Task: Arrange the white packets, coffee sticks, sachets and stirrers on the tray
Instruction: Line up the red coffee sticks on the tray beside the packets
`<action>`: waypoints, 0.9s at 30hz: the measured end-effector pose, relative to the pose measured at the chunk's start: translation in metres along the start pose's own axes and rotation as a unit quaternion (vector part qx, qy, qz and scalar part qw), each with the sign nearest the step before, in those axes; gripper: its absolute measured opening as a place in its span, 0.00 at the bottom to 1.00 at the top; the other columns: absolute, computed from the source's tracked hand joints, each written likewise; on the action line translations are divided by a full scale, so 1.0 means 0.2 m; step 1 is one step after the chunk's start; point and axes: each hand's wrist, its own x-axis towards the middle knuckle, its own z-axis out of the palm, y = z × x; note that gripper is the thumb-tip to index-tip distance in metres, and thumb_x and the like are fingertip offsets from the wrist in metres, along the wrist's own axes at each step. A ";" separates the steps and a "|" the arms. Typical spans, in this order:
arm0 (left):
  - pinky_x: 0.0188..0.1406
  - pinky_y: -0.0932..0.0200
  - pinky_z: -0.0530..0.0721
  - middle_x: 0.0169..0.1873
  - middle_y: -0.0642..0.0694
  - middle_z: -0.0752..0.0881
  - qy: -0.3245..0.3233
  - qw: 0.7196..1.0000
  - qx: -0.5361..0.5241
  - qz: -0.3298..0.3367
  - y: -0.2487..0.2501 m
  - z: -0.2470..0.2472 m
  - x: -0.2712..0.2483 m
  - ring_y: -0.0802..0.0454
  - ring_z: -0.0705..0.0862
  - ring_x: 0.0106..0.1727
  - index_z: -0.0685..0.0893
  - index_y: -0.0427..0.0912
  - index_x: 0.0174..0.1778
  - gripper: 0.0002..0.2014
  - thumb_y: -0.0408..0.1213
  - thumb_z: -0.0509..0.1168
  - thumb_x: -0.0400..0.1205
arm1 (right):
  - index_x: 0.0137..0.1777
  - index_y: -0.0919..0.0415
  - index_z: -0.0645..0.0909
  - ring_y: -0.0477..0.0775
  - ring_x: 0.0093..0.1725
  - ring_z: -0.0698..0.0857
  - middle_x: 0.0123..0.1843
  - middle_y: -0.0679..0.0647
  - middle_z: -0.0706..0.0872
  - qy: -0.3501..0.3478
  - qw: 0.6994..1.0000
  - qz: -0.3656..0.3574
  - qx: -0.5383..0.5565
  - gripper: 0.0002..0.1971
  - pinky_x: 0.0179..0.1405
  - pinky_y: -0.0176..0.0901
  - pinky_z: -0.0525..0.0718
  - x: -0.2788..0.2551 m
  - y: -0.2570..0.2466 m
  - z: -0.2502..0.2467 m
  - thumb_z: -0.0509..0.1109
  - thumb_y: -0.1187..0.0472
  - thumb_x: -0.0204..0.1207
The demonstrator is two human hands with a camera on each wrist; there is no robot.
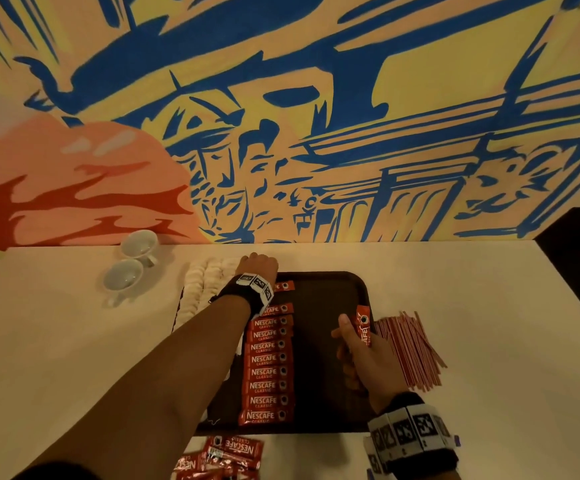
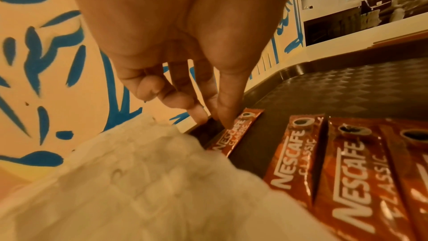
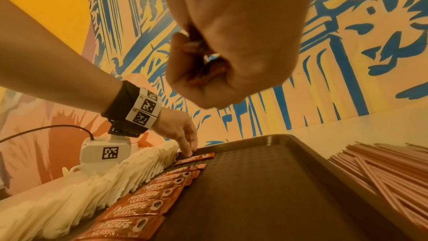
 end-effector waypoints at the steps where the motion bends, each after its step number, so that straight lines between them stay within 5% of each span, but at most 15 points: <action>1: 0.67 0.45 0.77 0.59 0.42 0.85 0.002 1.000 -0.002 0.000 0.00 -0.01 -0.01 0.39 0.80 0.64 0.83 0.44 0.61 0.15 0.33 0.70 0.78 | 0.57 0.65 0.85 0.46 0.22 0.73 0.31 0.51 0.80 -0.001 1.000 -0.002 -0.002 0.24 0.20 0.38 0.69 -0.01 0.00 0.00 0.68 0.41 0.82; 8: 0.63 0.48 0.83 0.59 0.46 0.87 0.091 0.986 -0.135 -0.041 -0.02 -0.26 -0.14 0.43 0.83 0.62 0.87 0.47 0.59 0.10 0.42 0.68 0.83 | 0.56 0.61 0.86 0.47 0.25 0.74 0.33 0.52 0.78 -0.012 1.000 -0.014 0.008 0.25 0.21 0.38 0.70 -0.08 -0.06 0.02 0.64 0.38 0.84; 15: 0.54 0.55 0.85 0.47 0.56 0.89 0.190 0.905 -0.379 -0.044 -0.08 -0.55 -0.57 0.55 0.86 0.50 0.90 0.51 0.47 0.04 0.44 0.71 0.79 | 0.57 0.63 0.86 0.48 0.27 0.75 0.34 0.52 0.80 -0.044 0.998 -0.018 0.048 0.18 0.22 0.41 0.69 -0.26 -0.13 0.10 0.70 0.46 0.84; 22: 0.42 0.67 0.80 0.48 0.53 0.92 0.159 0.791 -0.589 0.038 -0.03 -0.54 -1.11 0.65 0.86 0.44 0.92 0.45 0.51 0.06 0.41 0.73 0.81 | 0.54 0.61 0.86 0.44 0.29 0.84 0.33 0.48 0.87 -0.103 0.991 -0.074 0.048 0.12 0.25 0.37 0.77 -0.50 -0.12 0.17 0.74 0.52 0.82; 27: 0.30 0.76 0.75 0.36 0.58 0.90 0.111 0.759 -0.641 0.021 0.06 -0.39 -1.45 0.70 0.83 0.32 0.91 0.43 0.56 0.10 0.43 0.70 0.84 | 0.63 0.61 0.86 0.38 0.31 0.88 0.33 0.43 0.90 -0.141 0.982 -0.124 0.004 0.14 0.25 0.31 0.80 -0.64 -0.06 0.21 0.77 0.57 0.80</action>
